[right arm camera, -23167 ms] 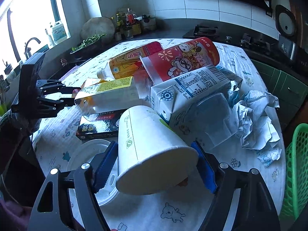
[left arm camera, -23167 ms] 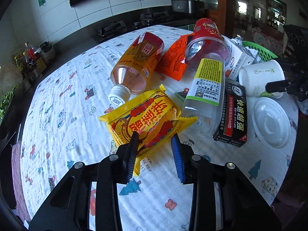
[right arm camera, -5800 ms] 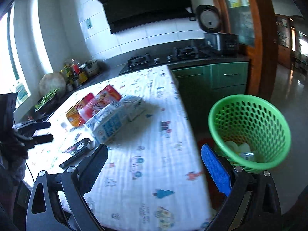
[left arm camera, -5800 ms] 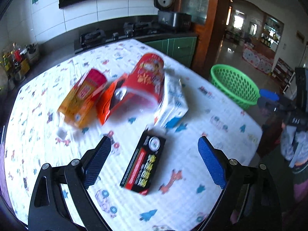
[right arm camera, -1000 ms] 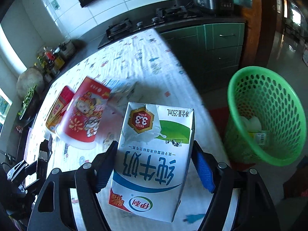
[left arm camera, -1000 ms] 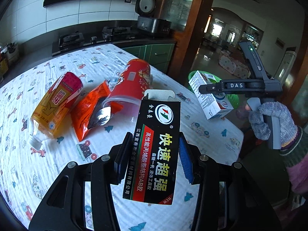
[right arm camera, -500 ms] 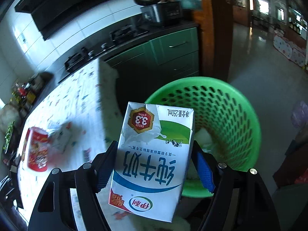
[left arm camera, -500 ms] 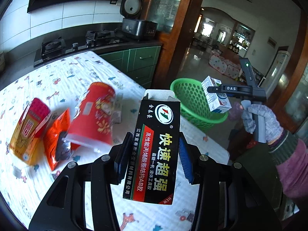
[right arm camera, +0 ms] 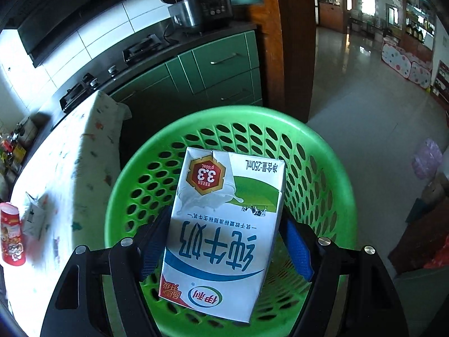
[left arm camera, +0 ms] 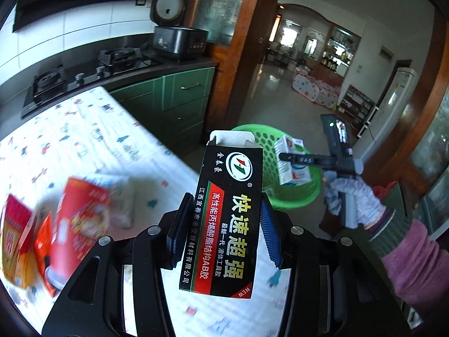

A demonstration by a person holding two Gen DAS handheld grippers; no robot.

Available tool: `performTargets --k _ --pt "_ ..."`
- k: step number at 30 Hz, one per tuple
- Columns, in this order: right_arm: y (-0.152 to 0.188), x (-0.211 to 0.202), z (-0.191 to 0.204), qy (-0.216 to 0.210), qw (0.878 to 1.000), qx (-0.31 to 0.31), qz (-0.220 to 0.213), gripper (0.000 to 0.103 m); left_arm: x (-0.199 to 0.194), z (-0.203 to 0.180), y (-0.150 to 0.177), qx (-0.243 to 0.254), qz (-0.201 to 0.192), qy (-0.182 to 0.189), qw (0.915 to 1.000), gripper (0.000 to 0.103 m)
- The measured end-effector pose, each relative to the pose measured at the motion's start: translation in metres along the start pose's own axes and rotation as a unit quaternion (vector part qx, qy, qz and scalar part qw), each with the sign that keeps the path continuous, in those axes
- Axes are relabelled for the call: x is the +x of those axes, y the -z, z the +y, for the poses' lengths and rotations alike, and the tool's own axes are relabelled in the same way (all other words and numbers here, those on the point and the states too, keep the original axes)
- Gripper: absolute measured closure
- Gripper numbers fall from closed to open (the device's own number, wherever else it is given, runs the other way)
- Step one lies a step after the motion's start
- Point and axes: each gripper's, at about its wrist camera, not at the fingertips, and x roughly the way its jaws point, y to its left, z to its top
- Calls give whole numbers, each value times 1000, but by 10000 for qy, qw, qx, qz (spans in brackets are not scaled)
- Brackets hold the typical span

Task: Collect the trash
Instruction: 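Carry the milk carton and glue box over the wastebasket and release both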

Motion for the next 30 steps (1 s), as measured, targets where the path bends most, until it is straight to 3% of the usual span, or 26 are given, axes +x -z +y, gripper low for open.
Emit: performTargets --k 10,20,30 --pt "2 15 -14 68 9999 -130 30 30 44 -41 -32 299 159 244 9991 57" --pt "14 -16 -26 -48 9997 -79 -205 25 114 -76 -54 446 620 370 9964 57" --pt "33 -38 -41 -147 9992 -14 -372 20 175 -95 -55 469 1104 331 9922 56"
